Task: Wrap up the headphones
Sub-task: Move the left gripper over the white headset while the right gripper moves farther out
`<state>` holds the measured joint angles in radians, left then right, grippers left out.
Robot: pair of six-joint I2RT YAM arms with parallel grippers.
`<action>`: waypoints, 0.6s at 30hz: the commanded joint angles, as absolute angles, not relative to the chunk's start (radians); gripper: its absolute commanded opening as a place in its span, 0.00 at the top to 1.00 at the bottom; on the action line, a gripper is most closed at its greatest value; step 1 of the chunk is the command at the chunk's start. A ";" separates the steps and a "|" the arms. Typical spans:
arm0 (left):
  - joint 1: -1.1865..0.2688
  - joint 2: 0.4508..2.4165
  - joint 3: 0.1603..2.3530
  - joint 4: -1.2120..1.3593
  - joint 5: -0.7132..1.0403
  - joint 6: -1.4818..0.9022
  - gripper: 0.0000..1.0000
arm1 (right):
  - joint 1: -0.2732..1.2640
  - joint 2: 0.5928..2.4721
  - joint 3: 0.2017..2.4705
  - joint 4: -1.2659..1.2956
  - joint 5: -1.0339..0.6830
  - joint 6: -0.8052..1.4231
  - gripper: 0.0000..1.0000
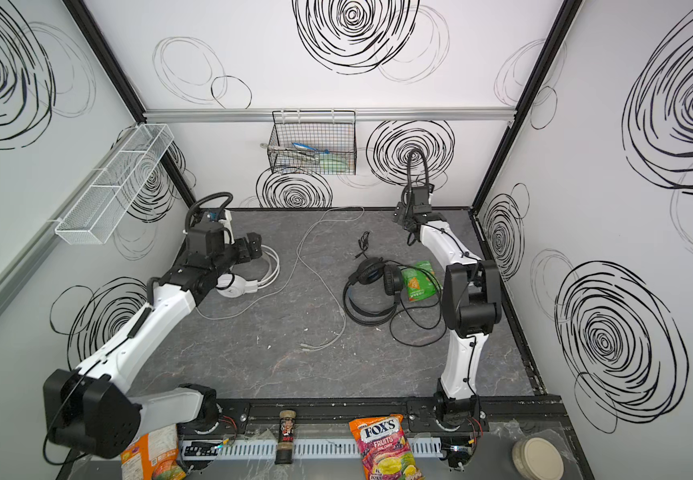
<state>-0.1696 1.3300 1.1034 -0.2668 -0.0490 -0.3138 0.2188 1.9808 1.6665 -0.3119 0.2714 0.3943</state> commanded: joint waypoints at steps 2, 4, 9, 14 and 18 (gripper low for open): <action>-0.156 1.528 1.261 -0.476 0.016 -0.201 0.04 | 0.268 1.987 1.740 -0.411 0.213 0.376 0.03; -0.142 1.587 1.308 -0.485 0.002 -0.189 0.04 | 0.273 1.986 1.741 -0.410 0.163 0.401 0.03; -0.129 1.712 1.381 -0.509 -0.012 -0.180 0.04 | 0.275 1.905 1.639 -0.401 0.028 0.417 0.03; -0.129 1.781 1.375 -0.515 0.001 -0.200 0.04 | 0.282 1.787 1.527 -0.376 -0.056 0.412 0.03; -0.140 1.785 1.336 -0.502 0.030 -0.219 0.04 | 0.331 1.711 1.481 -0.364 -0.011 0.325 0.02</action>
